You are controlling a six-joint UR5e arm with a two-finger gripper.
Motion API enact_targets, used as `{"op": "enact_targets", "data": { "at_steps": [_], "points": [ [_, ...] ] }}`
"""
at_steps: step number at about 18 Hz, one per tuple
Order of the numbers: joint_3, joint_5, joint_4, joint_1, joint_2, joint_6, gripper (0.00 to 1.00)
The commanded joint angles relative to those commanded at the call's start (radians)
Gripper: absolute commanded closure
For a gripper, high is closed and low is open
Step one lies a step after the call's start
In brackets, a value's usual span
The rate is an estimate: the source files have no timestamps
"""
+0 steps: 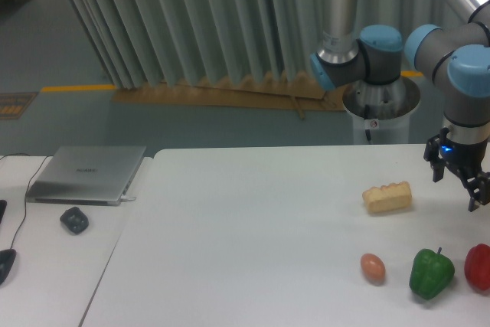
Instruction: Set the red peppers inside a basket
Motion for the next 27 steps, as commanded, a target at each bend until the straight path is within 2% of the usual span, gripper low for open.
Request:
{"op": "enact_targets", "data": {
  "at_steps": [6,8,9,11,16,22,24,27],
  "points": [
    [0.012,0.057,0.026,-0.012,-0.011,-0.183,0.0],
    [0.031,0.074,0.072,-0.015,-0.034,-0.23,0.0],
    [0.044,0.122,0.107,-0.024,-0.06,-0.235,0.0],
    [0.064,0.205,0.114,-0.055,-0.113,-0.24,0.0],
    [0.106,0.203,0.126,-0.086,-0.208,-0.281,0.0],
    [0.114,0.199,0.124,-0.038,-0.207,-0.231,0.0],
    [0.115,0.205,0.124,-0.032,-0.23,-0.215,0.0],
    [0.121,0.204,0.126,-0.032,-0.235,-0.217,0.0]
  ]
}}
